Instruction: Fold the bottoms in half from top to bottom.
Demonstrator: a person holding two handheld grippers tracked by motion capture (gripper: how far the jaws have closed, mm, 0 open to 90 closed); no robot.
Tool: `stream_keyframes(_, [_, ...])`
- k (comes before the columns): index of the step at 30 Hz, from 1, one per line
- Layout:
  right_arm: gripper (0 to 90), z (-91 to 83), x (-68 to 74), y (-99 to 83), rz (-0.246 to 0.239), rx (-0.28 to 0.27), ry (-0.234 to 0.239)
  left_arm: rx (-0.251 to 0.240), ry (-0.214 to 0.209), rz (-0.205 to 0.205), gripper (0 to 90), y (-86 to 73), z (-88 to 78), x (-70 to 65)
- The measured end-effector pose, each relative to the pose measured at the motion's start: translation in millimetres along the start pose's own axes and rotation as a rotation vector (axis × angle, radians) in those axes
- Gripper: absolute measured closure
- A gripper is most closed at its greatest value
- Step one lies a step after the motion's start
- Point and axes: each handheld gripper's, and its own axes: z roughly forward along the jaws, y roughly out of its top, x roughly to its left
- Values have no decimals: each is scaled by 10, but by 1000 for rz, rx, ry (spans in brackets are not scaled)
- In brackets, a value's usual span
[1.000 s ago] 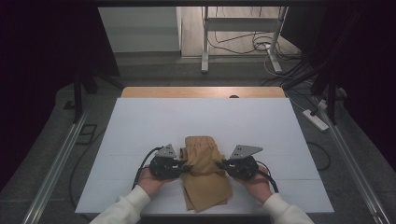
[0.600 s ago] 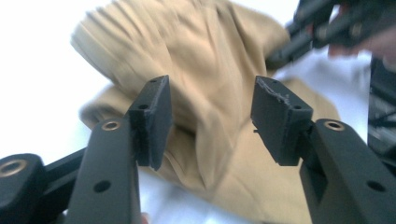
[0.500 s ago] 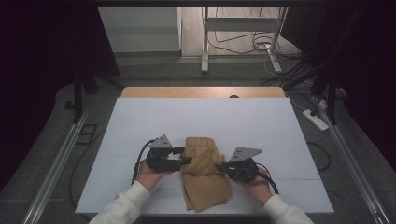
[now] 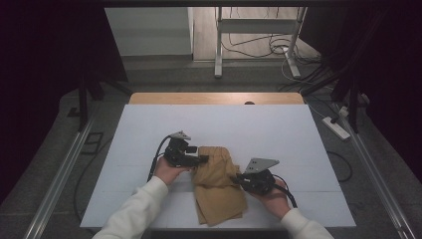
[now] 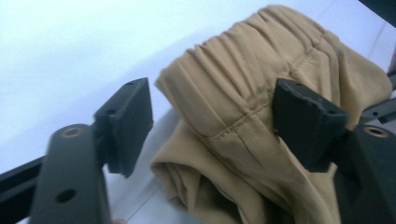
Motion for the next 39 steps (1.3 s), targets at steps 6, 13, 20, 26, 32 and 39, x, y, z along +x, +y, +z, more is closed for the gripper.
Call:
stream_keyframes(6, [829, -1, 9, -4, -6, 7, -4, 7, -40, 15, 610, -9, 12, -2])
stream_keyframes(13, [778, -37, 12, -13, 0, -1, -9, -61, -39, 90, 702, -4, -117, -171])
stream_keyframes(20, [505, -279, -42, -59, 54, -57, -5, -119, -49, 198, 702, -62, -291, -427])
stream_keyframes(26, [460, -561, -174, -156, 120, -108, -65, -116, -60, 253, 697, -171, -366, -580])
stream_keyframes(32, [455, -713, -359, -227, 177, -130, -134, -111, -81, 268, 688, -276, -403, -681])
stream_keyframes(39, [454, -643, -433, -221, 188, -114, -151, -112, -105, 270, 670, -368, -447, -734])
